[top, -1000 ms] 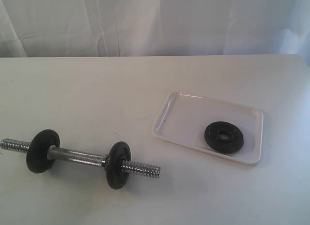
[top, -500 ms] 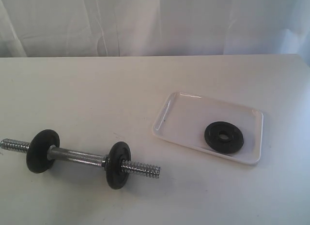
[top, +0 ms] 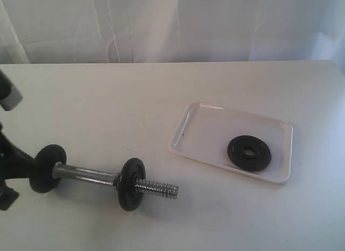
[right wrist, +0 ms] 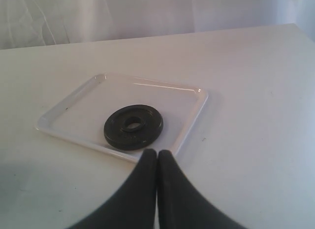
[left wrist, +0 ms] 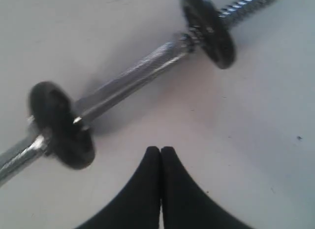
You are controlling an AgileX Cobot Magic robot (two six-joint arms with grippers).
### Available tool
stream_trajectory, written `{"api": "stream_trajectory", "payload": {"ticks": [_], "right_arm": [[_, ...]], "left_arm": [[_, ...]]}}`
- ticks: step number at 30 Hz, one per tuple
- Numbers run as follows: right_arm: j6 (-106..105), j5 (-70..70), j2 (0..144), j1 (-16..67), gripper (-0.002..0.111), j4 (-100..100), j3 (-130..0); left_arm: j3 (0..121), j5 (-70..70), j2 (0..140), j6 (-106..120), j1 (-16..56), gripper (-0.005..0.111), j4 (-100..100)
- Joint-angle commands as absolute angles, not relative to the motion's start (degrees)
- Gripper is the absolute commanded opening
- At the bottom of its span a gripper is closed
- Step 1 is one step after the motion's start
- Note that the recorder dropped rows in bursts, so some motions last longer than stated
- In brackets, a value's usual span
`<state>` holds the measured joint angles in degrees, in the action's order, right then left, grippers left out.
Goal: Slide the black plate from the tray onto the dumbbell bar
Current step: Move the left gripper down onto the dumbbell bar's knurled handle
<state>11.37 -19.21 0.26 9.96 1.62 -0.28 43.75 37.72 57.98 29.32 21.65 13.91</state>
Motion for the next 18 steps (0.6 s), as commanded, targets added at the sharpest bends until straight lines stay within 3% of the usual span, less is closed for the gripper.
{"api": "stream_trajectory", "payload": {"ticks": [1, 11, 14, 18], "right_arm": [[11.38, -19.27, 0.00, 10.22, 0.000, 1.72, 0.00], [11.38, -19.27, 0.00, 10.22, 0.000, 1.72, 0.00], [11.38, -19.27, 0.00, 10.22, 0.000, 1.72, 0.00], [11.38, -19.27, 0.00, 10.22, 0.000, 1.72, 0.00]], "left_arm": [[50.71, 42.72, 67.46, 39.11, 26.21, 0.000, 18.38], [52.74, 32.13, 79.09, 61.78, 31.45, 0.002, 18.46], [52.74, 31.82, 80.57, 65.76, 31.45, 0.018, 18.23], [52.64, 32.13, 82.02, 71.14, 31.45, 0.057, 17.58]]}}
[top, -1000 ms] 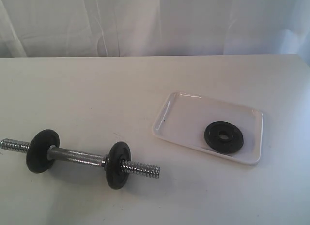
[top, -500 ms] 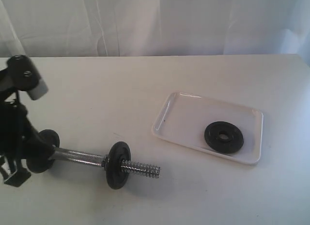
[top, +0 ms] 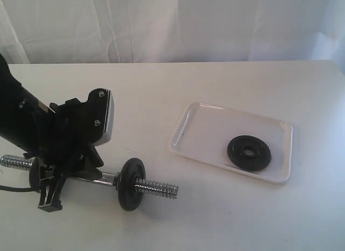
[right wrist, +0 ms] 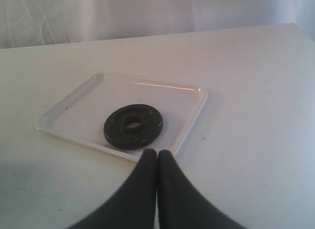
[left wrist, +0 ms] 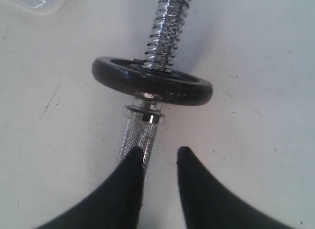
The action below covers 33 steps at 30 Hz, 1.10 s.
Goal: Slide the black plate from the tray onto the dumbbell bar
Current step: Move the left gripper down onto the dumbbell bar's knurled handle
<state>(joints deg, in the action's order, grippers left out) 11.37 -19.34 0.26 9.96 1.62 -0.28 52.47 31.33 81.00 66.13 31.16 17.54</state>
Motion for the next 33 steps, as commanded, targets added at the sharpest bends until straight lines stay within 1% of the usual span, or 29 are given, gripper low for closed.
{"api": "stream_trajectory", "payload": {"ticks": [1, 2, 3, 5, 8, 13, 15, 17, 22, 23, 27, 33], "right_arm": [[11.38, -19.27, 0.00, 10.22, 0.000, 1.72, 0.00], [11.38, -19.27, 0.00, 10.22, 0.000, 1.72, 0.00], [11.38, -19.27, 0.00, 10.22, 0.000, 1.72, 0.00], [11.38, -19.27, 0.00, 10.22, 0.000, 1.72, 0.00], [11.38, -19.27, 0.00, 10.22, 0.000, 1.72, 0.00], [11.38, -19.27, 0.00, 10.22, 0.000, 1.72, 0.00], [11.38, -19.27, 0.00, 10.22, 0.000, 1.72, 0.00], [11.38, -19.27, 0.00, 10.22, 0.000, 1.72, 0.00], [11.38, -19.27, 0.00, 10.22, 0.000, 1.72, 0.00], [11.38, -19.27, 0.00, 10.22, 0.000, 1.72, 0.00], [11.38, -19.27, 0.00, 10.22, 0.000, 1.72, 0.00], [11.38, -19.27, 0.00, 10.22, 0.000, 1.72, 0.00]], "left_arm": [[52.64, 31.95, 82.27, 71.70, 31.45, 0.065, 17.17], [52.64, 31.37, 82.60, 71.83, 31.45, 0.074, 16.19], [52.64, 30.64, 82.86, 71.83, 31.45, 0.079, 15.58], [52.64, 28.94, 83.37, 71.83, 31.45, 0.080, 15.47], [52.64, 28.30, 83.75, 71.83, 31.45, 0.075, 15.47], [51.73, 27.88, 85.19, 71.83, 31.34, 0.056, 15.44], [50.29, 27.11, 86.10, 72.19, 31.34, 0.053, 15.12], [48.86, 24.09, 87.22, 72.19, 31.34, 0.056, 13.72], [46.83, 16.98, 88.04, 72.19, 31.34, 0.072, 12.99], [46.75, 16.76, 88.04, 72.19, 31.34, 0.073, 12.99], [46.75, 14.55, 88.13, 72.08, 31.34, 0.074, 12.99], [46.75, 15.02, 91.02, 71.83, 31.34, 0.074, 12.99]]}}
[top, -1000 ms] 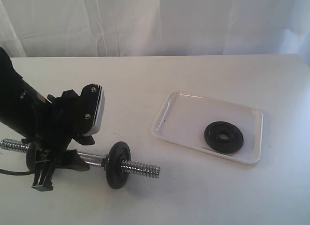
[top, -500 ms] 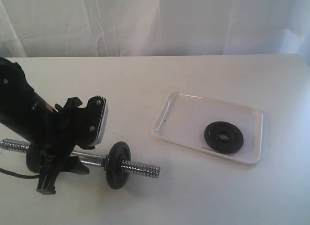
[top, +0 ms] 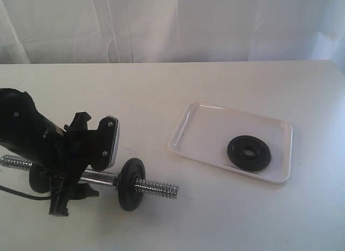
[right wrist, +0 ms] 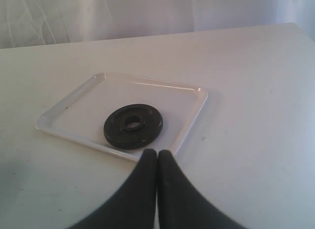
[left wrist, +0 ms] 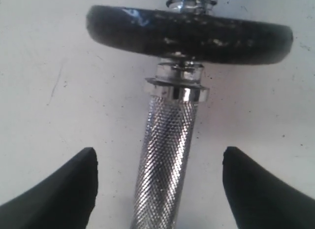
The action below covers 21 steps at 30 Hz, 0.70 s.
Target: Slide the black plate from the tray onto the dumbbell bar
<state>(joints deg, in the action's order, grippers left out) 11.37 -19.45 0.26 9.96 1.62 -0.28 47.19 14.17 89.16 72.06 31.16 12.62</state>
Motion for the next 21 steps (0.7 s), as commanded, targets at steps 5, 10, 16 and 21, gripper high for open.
{"api": "stream_trajectory", "payload": {"ticks": [5, 10, 16, 21], "right_arm": [[11.38, -19.27, 0.00, 10.22, 0.000, 1.72, 0.00], [11.38, -19.27, 0.00, 10.22, 0.000, 1.72, 0.00], [11.38, -19.27, 0.00, 10.22, 0.000, 1.72, 0.00], [11.38, -19.27, 0.00, 10.22, 0.000, 1.72, 0.00]], "left_arm": [[46.75, 14.60, 92.96, 71.83, 31.34, 0.074, 13.23], [46.75, 12.91, 93.86, 71.83, 31.34, 0.073, 16.49], [46.75, 12.42, 95.36, 71.95, 31.34, 0.072, 16.49], [46.75, 12.43, 95.52, 72.05, 31.34, 0.072, 16.28]]}}
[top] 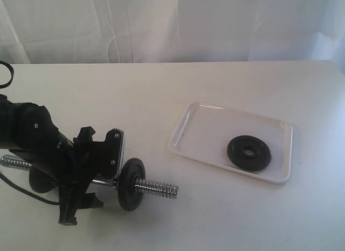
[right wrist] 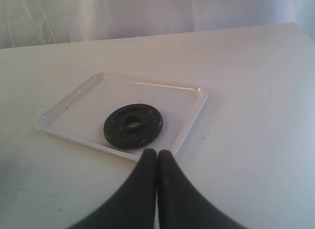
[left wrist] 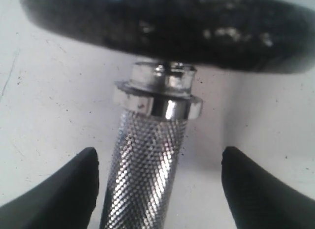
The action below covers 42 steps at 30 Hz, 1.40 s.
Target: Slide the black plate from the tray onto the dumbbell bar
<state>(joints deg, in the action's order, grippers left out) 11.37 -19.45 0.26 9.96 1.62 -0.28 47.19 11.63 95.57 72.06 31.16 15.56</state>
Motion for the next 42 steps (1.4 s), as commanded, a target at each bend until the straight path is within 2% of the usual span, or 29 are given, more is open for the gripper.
{"api": "stream_trajectory", "payload": {"ticks": [1, 4, 7, 16, 42], "right_arm": [[11.38, -19.27, 0.00, 10.22, 0.000, 1.72, 0.00], [11.38, -19.27, 0.00, 10.22, 0.000, 1.72, 0.00], [11.38, -19.27, 0.00, 10.22, 0.000, 1.72, 0.00], [11.38, -19.27, 0.00, 10.22, 0.000, 1.72, 0.00], [11.38, -19.27, 0.00, 10.22, 0.000, 1.72, 0.00]], "left_arm": [[46.75, 12.43, 95.52, 72.05, 31.34, 0.072, 16.28], [46.75, 12.57, 95.52, 72.05, 31.34, 0.068, 16.28], [46.75, 13.62, 95.52, 72.05, 31.34, 0.055, 16.28], [46.75, 15.67, 95.52, 70.42, 31.34, 0.002, 16.28], [46.75, 16.00, 87.35, 70.49, 31.56, 0.000, 26.56]]}}
